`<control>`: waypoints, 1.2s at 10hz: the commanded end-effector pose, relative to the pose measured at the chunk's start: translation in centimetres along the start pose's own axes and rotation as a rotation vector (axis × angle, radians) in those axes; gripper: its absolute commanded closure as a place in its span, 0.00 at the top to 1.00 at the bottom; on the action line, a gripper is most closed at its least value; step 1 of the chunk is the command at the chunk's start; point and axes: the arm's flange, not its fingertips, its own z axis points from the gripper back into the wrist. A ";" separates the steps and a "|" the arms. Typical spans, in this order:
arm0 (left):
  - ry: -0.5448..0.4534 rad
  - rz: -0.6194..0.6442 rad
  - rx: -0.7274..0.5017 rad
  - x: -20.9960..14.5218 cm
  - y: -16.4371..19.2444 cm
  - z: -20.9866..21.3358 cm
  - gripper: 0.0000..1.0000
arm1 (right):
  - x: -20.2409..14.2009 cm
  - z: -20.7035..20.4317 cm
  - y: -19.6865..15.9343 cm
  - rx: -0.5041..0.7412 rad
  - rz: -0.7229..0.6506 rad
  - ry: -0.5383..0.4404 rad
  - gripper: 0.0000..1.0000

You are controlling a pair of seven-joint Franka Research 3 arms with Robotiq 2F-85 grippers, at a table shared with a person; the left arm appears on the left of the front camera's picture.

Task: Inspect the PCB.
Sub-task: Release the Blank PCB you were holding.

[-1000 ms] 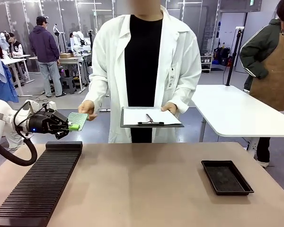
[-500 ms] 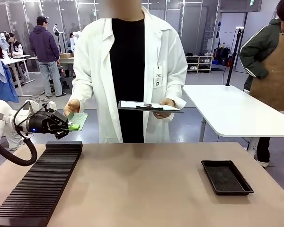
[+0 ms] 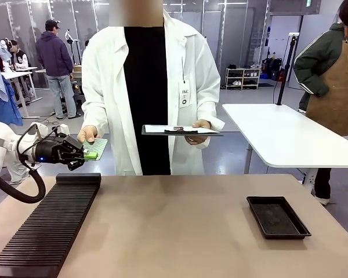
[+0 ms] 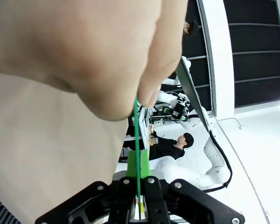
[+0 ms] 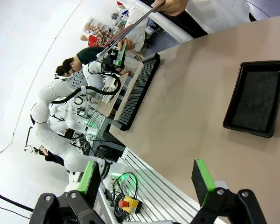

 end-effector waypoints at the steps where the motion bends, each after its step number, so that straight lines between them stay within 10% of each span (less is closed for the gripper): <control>1: 0.001 0.001 -0.003 0.0 0.0 -0.1 0.00 | 0.1 0.0 0.0 0.011 0.019 -0.013 1.00; 3: 0.001 0.001 -0.003 0.0 0.0 -0.1 0.00 | 0.1 0.0 0.0 0.011 0.019 -0.013 1.00; 4: 0.001 0.000 0.000 0.0 0.0 0.0 0.37 | 0.1 0.0 0.0 0.011 0.019 -0.013 1.00; 5: 0.016 -0.015 -0.003 -0.2 -0.2 0.0 0.46 | 0.1 0.0 0.0 0.011 0.019 -0.013 1.00; 6: 0.023 -0.017 -0.007 -0.3 -0.2 -0.1 0.80 | 0.1 0.0 0.0 0.011 0.019 -0.013 1.00; 8: 0.029 -0.023 -0.011 -0.4 -0.4 -0.4 1.00 | 0.1 0.0 0.0 0.011 0.019 -0.013 1.00; 12: 0.029 -0.028 0.003 -0.5 -0.7 -0.3 0.97 | 0.1 0.0 0.0 0.011 0.019 -0.013 1.00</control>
